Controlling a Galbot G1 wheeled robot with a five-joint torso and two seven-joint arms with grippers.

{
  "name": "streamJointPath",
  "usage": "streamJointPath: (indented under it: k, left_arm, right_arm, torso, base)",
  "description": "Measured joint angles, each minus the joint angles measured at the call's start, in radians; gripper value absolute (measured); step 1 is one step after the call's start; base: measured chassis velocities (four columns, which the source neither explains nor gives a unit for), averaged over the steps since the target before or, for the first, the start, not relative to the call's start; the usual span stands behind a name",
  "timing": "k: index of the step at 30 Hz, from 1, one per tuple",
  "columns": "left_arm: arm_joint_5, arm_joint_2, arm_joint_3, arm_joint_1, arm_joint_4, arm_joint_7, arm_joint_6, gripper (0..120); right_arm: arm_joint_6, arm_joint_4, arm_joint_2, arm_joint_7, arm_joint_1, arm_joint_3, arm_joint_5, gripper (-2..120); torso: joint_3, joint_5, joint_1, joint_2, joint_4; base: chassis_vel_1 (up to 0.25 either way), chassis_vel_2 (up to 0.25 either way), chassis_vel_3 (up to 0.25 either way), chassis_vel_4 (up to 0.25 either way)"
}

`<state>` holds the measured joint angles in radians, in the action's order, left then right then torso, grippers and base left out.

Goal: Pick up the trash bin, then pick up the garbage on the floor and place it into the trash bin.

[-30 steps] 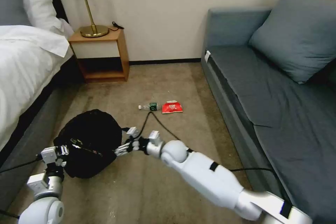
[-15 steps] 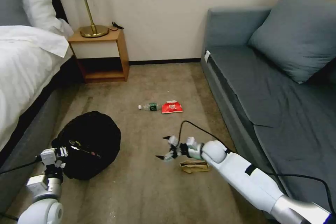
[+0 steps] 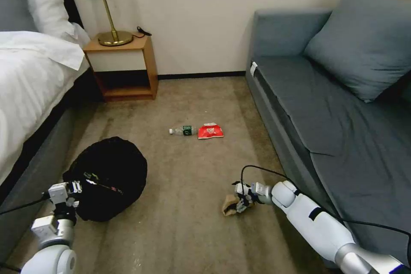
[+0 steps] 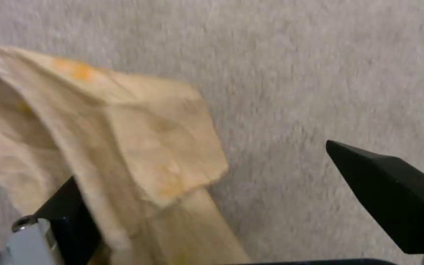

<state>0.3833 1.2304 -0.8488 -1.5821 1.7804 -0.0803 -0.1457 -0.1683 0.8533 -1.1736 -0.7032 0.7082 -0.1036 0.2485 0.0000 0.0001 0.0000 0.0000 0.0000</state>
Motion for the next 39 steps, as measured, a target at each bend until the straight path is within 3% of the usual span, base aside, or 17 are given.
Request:
streamJointPath:
  k: [8, 12, 16, 22, 35, 39]
  left_arm:
    - [0.0, 0.0, 0.001, 0.001, -0.001, 0.001, 0.0, 5]
    - [0.0, 0.0, 0.001, 0.002, -0.001, 0.001, -0.001, 5]
    - [0.0, -0.001, 0.001, 0.002, 0.002, 0.001, -0.001, 5]
    - [0.0, -0.002, 0.001, 0.001, 0.007, 0.001, -0.002, 5]
    - [0.003, -0.007, -0.003, -0.011, 0.019, 0.001, -0.009, 5]
    - [0.003, -0.007, -0.002, -0.013, 0.02, 0.002, -0.011, 5]
  right_arm:
    - [-0.024, -0.05, -0.011, -0.001, 0.0, 0.03, 0.021, 99]
    - [-0.035, -0.062, -0.013, -0.011, 0.001, 0.036, 0.014, 88]
    - [-0.046, -0.068, -0.017, -0.046, 0.002, 0.047, -0.004, 69]
    - [-0.048, -0.058, -0.018, -0.055, 0.003, 0.047, -0.023, 52]
    - [-0.037, 0.009, -0.016, -0.056, 0.019, 0.048, -0.082, 2]
    - [-0.028, 0.046, -0.015, -0.049, 0.021, 0.048, -0.106, 0]
  torso:
    - [0.0, -0.0001, 0.0, 0.0, 0.0]
    - [0.0, -0.0001, 0.0, 0.0, 0.0]
    - [0.0, -0.0001, 0.0, 0.0, 0.0]
    - [0.0, -0.0001, 0.0, 0.0, 0.0]
    - [0.0, -0.0001, 0.0, 0.0, 0.0]
    - [0.0, -0.0001, 0.0, 0.0, 0.0]
  base:
    - [0.0, 0.0, 0.0, 0.0]
    - [0.0, 0.0, 0.0, 0.0]
    - [0.0, 0.0, 0.0, 0.0]
    - [0.0, 0.0, 0.0, 0.0]
    - [0.0, 0.0, 0.0, 0.0]
    - [0.0, 0.0, 0.0, 0.0]
